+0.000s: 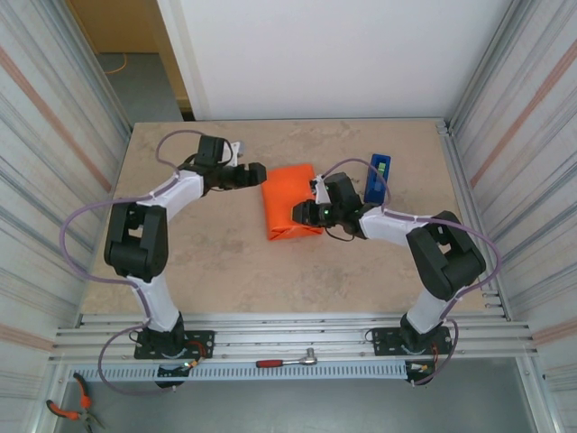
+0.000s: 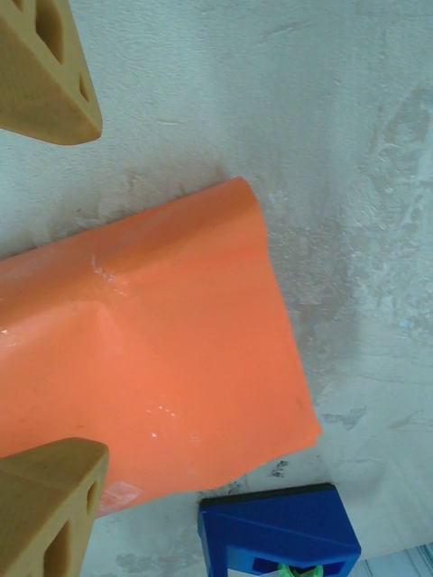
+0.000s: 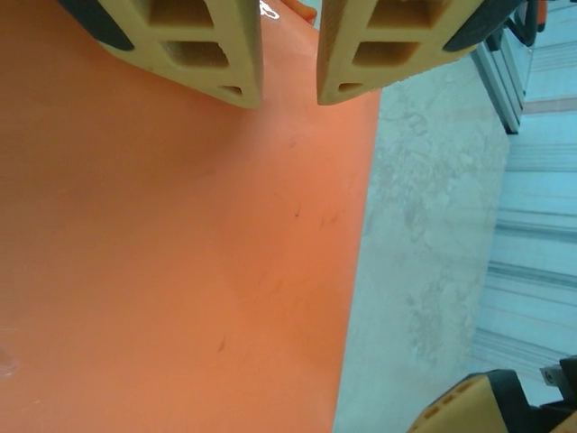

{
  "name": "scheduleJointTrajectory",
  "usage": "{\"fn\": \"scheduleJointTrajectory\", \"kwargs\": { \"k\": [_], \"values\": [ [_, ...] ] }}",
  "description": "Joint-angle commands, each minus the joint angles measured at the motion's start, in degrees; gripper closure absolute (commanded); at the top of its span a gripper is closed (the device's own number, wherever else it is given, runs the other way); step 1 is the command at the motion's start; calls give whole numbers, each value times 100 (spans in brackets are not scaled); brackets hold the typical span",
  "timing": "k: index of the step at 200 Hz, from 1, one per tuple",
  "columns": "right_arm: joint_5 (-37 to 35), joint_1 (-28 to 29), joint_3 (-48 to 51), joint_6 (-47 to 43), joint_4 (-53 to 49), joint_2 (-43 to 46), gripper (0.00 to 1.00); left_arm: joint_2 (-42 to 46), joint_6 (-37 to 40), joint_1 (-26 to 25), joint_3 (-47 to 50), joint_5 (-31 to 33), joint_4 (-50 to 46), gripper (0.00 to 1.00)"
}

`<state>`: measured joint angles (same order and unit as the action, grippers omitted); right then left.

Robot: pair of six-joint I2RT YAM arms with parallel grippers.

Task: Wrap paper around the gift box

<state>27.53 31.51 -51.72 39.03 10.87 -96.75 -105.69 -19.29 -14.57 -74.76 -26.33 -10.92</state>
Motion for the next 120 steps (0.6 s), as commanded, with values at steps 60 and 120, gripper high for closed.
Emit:
{"fn": "scheduleJointTrajectory", "kwargs": {
  "k": [60, 120],
  "values": [
    [192, -1051, -839, -220, -935, 269, 39, -1041, -642, 66, -1039, 62, -474, 14],
    [289, -1028, -651, -164, -681, -358, 37, -1402, -1345, -13, -1171, -249, -86, 14]
  ]
}}
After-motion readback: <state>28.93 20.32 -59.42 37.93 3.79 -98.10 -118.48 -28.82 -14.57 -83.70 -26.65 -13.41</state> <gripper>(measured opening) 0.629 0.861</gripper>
